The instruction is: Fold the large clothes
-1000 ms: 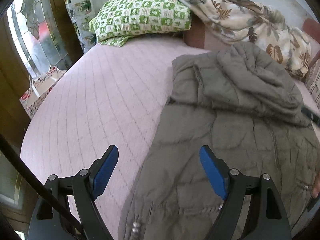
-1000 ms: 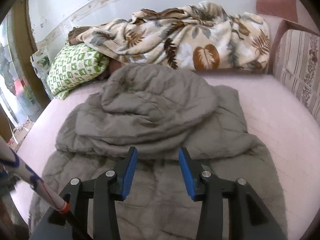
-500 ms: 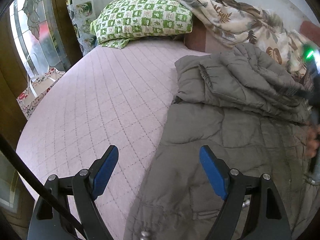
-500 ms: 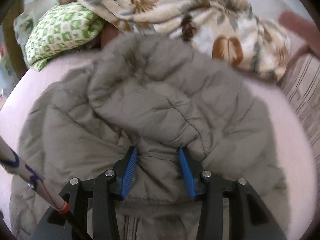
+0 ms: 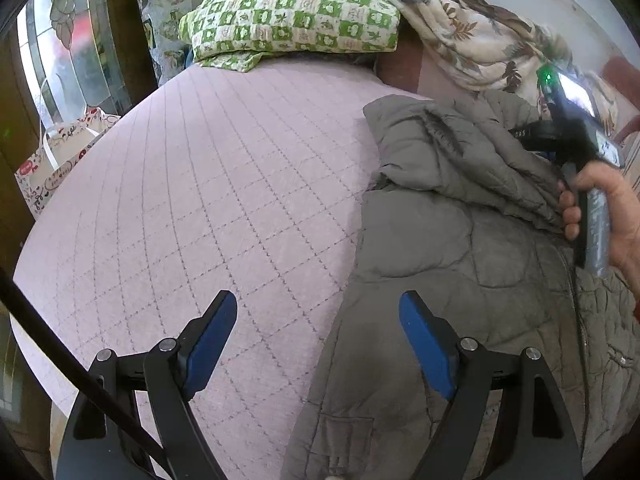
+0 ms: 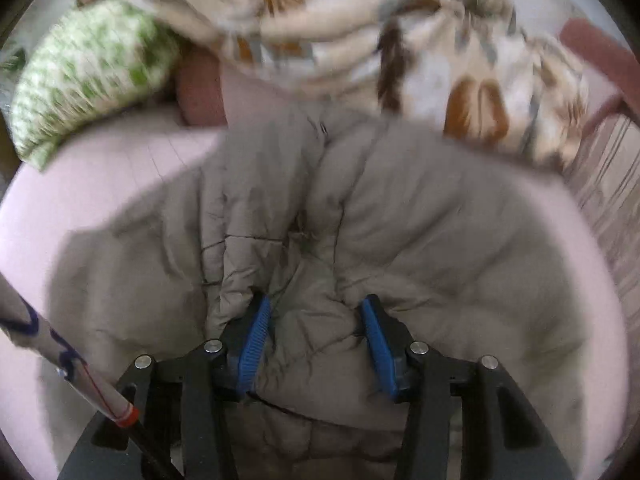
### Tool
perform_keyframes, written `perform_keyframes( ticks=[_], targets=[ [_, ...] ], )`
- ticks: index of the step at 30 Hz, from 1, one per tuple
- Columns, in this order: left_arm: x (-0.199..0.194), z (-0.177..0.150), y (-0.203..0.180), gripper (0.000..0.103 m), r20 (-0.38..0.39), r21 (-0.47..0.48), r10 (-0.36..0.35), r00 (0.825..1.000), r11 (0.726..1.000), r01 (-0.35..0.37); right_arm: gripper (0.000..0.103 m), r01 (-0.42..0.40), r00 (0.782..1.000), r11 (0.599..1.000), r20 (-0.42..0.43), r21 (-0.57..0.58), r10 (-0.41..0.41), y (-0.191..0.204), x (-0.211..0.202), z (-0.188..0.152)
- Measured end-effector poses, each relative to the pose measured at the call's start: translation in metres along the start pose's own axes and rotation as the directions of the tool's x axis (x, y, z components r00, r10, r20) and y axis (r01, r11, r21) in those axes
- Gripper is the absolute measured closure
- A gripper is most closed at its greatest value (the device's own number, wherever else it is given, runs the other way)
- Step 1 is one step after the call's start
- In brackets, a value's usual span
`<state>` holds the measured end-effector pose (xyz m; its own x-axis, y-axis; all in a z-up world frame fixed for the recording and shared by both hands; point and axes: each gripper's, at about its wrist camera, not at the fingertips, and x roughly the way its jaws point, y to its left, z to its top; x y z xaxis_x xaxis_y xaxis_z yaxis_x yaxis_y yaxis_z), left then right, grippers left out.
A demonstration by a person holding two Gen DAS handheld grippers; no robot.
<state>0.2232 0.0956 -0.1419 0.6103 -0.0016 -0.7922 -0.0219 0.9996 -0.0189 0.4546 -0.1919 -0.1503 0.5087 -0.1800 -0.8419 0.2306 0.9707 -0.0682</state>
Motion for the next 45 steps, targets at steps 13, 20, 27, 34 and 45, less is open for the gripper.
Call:
perform_keyframes(
  ticks=[13, 20, 27, 34, 45],
  targets=[
    [-0.001, -0.004, 0.004, 0.021, -0.012, -0.025, -0.034, 0.999, 0.999, 0.034, 0.039, 0.013, 0.998, 1.0, 0.056, -0.027, -0.012, 0.008, -0.025, -0.005],
    [-0.007, -0.006, 0.011, 0.021, 0.037, -0.04, -0.001, 0.999, 0.999, 0.002, 0.039, -0.011, 0.99, 0.999, 0.138, -0.038, 0.016, -0.014, -0.072, -0.015],
    [-0.005, -0.017, 0.033, 0.021, -0.002, -0.117, -0.005, 1.0, 0.993, 0.004, 0.03, 0.028, 0.984, 0.992, 0.18, -0.12, -0.006, -0.072, -0.141, -0.06],
    [-0.009, -0.026, 0.051, 0.021, -0.008, -0.165, -0.054, 0.998, 0.985, 0.052, 0.03, 0.048, 0.997, 0.994, 0.06, 0.096, -0.054, -0.201, -0.152, -0.137],
    [0.007, -0.043, 0.071, 0.021, -0.085, -0.322, -0.278, 0.957, 0.916, 0.238, 0.029, -0.056, 0.996, 0.9, -0.041, 0.432, 0.081, -0.331, -0.147, -0.271]
  ],
)
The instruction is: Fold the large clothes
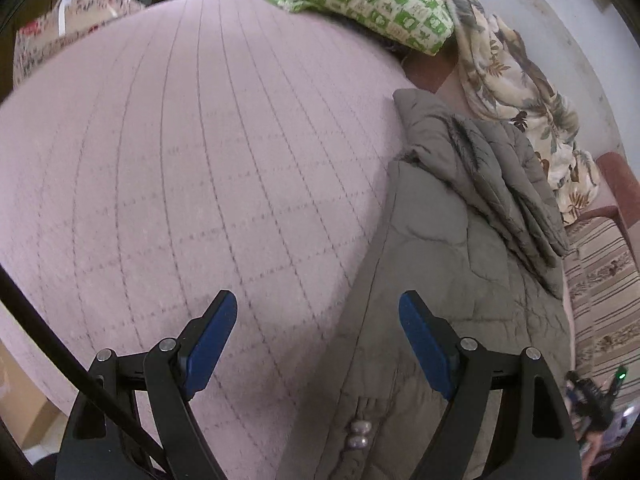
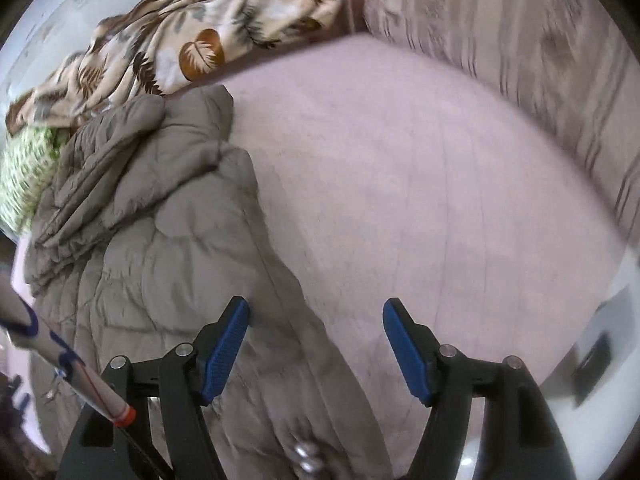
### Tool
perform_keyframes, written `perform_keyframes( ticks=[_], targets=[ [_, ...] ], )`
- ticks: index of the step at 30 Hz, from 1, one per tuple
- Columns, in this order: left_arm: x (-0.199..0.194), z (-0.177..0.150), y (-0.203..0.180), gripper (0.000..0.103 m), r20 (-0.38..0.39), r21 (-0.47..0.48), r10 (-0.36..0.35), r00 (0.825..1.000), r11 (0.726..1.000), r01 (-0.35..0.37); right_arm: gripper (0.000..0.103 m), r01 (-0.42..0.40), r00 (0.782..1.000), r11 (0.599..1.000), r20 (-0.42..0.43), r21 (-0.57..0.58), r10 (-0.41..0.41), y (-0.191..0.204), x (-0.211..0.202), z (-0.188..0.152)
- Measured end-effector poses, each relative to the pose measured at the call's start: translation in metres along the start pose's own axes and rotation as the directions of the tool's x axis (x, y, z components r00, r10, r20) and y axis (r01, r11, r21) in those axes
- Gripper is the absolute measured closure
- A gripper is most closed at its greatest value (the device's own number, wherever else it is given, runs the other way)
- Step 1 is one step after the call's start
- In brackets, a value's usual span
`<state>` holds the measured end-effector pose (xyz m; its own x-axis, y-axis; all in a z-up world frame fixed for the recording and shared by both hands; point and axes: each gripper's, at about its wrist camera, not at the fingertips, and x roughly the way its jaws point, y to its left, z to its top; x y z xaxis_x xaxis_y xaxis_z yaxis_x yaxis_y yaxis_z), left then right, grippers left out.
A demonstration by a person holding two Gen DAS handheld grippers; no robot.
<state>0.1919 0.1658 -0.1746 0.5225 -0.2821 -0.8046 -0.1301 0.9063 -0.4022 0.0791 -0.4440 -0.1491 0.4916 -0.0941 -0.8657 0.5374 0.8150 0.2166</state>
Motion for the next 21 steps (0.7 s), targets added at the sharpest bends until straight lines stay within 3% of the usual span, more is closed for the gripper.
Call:
perform_keyframes(
  ticks=[5, 11, 14, 16, 21],
  targets=[
    [0.003, -0.011, 0.005, 0.021, -0.084, -0.016, -0.146, 0.986, 0.989, 0.145, 0.026, -0.158, 0.984, 0.983, -0.064, 0.089, 0.164, -0.019, 0.012, -0.026],
    [-0.001, -0.034, 0.016, 0.021, -0.156, -0.092, -0.308, 0.938, 0.95, 0.297, 0.025, -0.234, 0.968, 0.969, -0.073, 0.083, 0.24, -0.015, 0.01, -0.047],
    [-0.003, -0.049, 0.024, 0.021, -0.182, -0.149, -0.383, 0.905, 0.921, 0.36, 0.025, -0.259, 0.961, 0.962, -0.08, 0.083, 0.265, -0.014, 0.007, -0.055],
    [-0.005, -0.056, 0.024, 0.021, -0.189, -0.153, -0.393, 0.9, 0.917, 0.369, 0.025, -0.274, 0.956, 0.958, -0.08, 0.084, 0.281, -0.014, 0.005, -0.059],
    [-0.013, -0.079, 0.012, 0.021, -0.215, -0.064, -0.348, 0.913, 0.937, 0.342, 0.025, -0.32, 0.941, 0.944, -0.094, 0.076, 0.326, -0.01, 0.0, -0.067]
  ],
)
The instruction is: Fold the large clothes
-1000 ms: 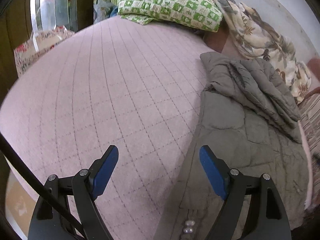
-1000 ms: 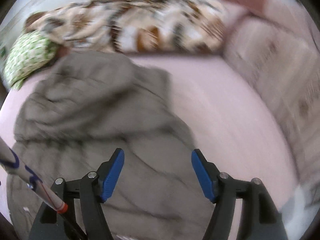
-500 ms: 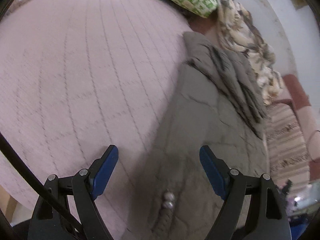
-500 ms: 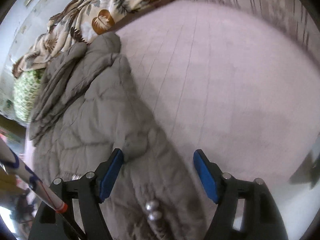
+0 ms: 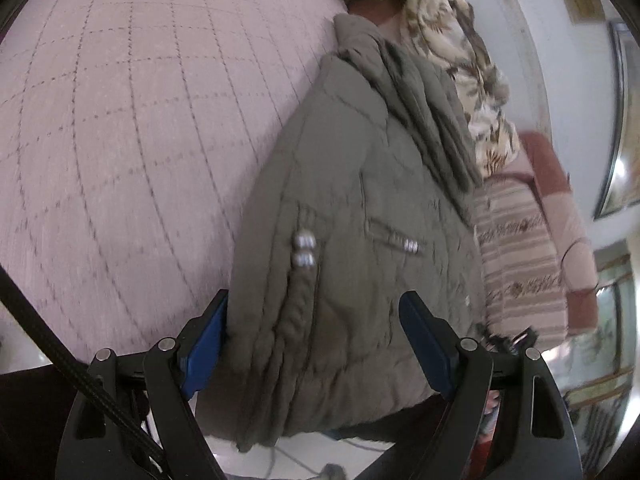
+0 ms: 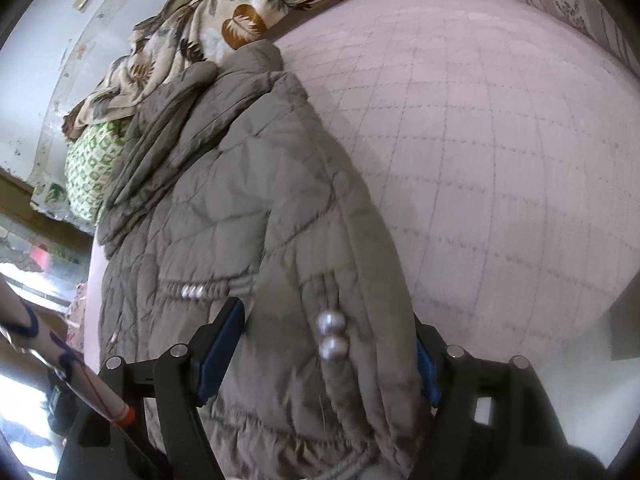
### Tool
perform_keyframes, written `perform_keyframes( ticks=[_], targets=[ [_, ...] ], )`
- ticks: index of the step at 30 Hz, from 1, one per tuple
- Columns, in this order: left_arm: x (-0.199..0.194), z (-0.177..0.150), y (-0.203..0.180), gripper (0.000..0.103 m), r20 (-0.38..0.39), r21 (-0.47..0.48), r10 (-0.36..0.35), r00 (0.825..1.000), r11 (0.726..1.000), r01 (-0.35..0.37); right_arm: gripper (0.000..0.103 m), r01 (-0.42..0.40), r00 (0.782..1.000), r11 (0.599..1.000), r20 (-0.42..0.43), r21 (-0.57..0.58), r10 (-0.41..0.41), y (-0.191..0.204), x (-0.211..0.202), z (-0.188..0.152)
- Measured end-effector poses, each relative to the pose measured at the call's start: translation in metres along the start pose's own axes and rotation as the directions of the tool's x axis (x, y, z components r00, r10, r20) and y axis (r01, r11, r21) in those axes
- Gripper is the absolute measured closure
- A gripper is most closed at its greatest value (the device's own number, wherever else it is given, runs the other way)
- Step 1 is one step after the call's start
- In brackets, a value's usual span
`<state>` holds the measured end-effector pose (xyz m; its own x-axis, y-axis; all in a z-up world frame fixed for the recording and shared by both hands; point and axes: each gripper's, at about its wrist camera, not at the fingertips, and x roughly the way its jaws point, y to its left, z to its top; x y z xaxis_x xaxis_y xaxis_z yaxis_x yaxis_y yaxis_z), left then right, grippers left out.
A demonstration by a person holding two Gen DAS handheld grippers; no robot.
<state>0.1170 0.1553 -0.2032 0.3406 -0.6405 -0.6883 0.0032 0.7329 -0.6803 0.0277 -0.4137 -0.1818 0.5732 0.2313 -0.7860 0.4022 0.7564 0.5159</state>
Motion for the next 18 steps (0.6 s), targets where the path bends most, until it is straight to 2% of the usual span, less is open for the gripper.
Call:
perform_keyframes(
  ticks=[3, 9, 13, 15, 18],
  targets=[
    [0.002, -0.009, -0.007, 0.021, -0.01, 0.04, 0.009, 1.0, 0.999, -0.009, 0.025, -0.029, 0.999, 1.0, -0.023, -0.005, 0.029, -0.001, -0.004, -0.012],
    [-0.002, -0.022, -0.009, 0.021, -0.006, 0.065, -0.043, 0.999, 0.997, 0.043, 0.024, -0.07, 0.996, 0.997, -0.056, -0.019, 0.069, -0.004, -0.014, -0.033],
    [-0.003, -0.029, -0.012, 0.021, -0.003, 0.08, -0.048, 0.999, 0.996, 0.049, 0.026, -0.091, 0.994, 0.995, -0.065, -0.049, 0.088, -0.003, -0.018, -0.048],
    [0.0, -0.031, -0.016, 0.021, -0.006, 0.086, -0.041, 0.999, 0.995, 0.042, 0.029, -0.099, 0.993, 0.993, -0.065, -0.065, 0.095, -0.002, -0.02, -0.054],
    [0.005, -0.033, -0.023, 0.021, 0.001, 0.093, 0.005, 1.0, 0.996, -0.005, 0.031, -0.109, 0.992, 0.992, -0.065, -0.066, 0.105, -0.003, -0.018, -0.06]
  ],
)
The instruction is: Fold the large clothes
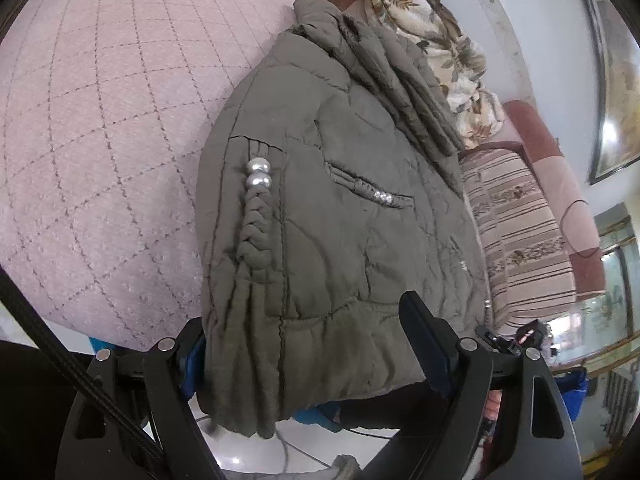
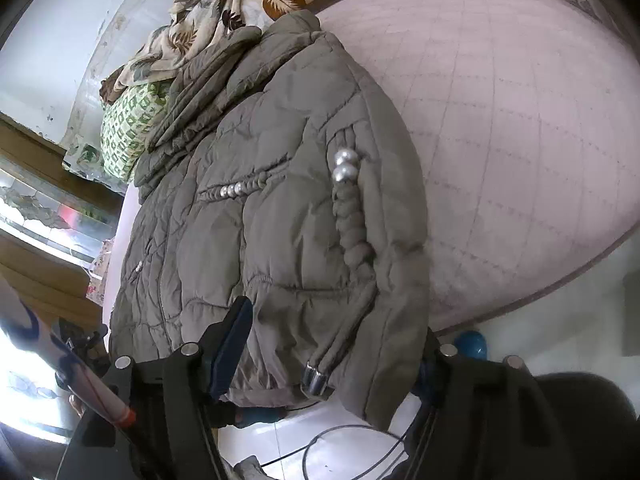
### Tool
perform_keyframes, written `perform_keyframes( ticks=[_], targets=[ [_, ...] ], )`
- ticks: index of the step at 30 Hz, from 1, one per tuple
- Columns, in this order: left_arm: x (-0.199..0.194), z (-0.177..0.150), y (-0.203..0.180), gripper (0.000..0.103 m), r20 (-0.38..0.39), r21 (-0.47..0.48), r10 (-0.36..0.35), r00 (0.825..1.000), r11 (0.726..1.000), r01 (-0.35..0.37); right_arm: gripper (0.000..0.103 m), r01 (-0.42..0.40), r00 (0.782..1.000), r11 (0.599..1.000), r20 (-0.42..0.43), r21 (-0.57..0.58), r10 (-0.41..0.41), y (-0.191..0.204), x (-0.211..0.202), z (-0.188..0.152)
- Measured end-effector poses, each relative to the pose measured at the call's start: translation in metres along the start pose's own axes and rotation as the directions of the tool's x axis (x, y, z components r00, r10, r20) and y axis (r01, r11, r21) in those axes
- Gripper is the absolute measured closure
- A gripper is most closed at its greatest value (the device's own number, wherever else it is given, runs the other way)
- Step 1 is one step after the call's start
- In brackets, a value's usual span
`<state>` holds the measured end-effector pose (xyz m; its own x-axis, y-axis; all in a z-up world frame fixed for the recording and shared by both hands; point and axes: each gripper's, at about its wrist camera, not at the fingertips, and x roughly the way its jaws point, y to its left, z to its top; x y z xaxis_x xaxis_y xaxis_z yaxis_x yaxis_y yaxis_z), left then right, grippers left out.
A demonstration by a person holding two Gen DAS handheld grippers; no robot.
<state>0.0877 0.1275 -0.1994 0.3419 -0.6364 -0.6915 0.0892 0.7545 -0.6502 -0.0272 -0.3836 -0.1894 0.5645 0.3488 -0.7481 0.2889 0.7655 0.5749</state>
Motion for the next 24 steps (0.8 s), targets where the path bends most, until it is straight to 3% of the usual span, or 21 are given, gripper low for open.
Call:
perform_keyframes(
  ticks=[6, 7, 9, 12, 14, 19, 24],
  targets=[
    [0.009, -0.004, -0.018, 0.024, 0.024, 0.023, 0.147, 0.989, 0.989, -0.148, 0.034, 0.031, 1.0, 0.999, 0.0, 0.011, -0.031, 0.003, 0.008, 0.003],
    [0.009, -0.005, -0.02, 0.031, 0.027, 0.024, 0.189, 0.982, 0.982, -0.189, 0.037, 0.052, 0.999, 0.999, 0.002, 0.002, -0.052, 0.006, 0.009, 0.003],
    [0.009, -0.006, -0.024, 0.066, 0.029, 0.02, 0.304, 0.952, 0.952, -0.305, 0.057, 0.091, 0.996, 0.996, 0.008, -0.011, -0.09, 0.01, 0.009, 0.003],
    [-0.005, -0.005, -0.026, 0.081, 0.046, -0.023, 0.283, 0.958, 0.959, -0.283, 0.078, 0.108, 0.994, 0.994, 0.017, -0.033, -0.107, 0.016, 0.002, 0.003],
    [-0.015, -0.001, -0.033, 0.084, 0.067, -0.031, 0.273, 0.96, 0.962, -0.272, 0.082, 0.097, 0.995, 0.994, 0.028, -0.049, -0.096, 0.021, -0.008, 0.004],
    [-0.038, -0.003, -0.058, 0.087, 0.148, 0.01, 0.285, 0.947, 0.957, -0.29, 0.086, 0.055, 0.997, 0.996, 0.056, -0.071, -0.052, 0.035, -0.028, 0.01],
    [-0.057, -0.014, -0.065, 0.088, 0.168, 0.01, 0.264, 0.95, 0.963, -0.269, 0.088, -0.018, 0.997, 0.999, 0.079, -0.051, 0.022, 0.041, -0.043, 0.009]
  ],
)
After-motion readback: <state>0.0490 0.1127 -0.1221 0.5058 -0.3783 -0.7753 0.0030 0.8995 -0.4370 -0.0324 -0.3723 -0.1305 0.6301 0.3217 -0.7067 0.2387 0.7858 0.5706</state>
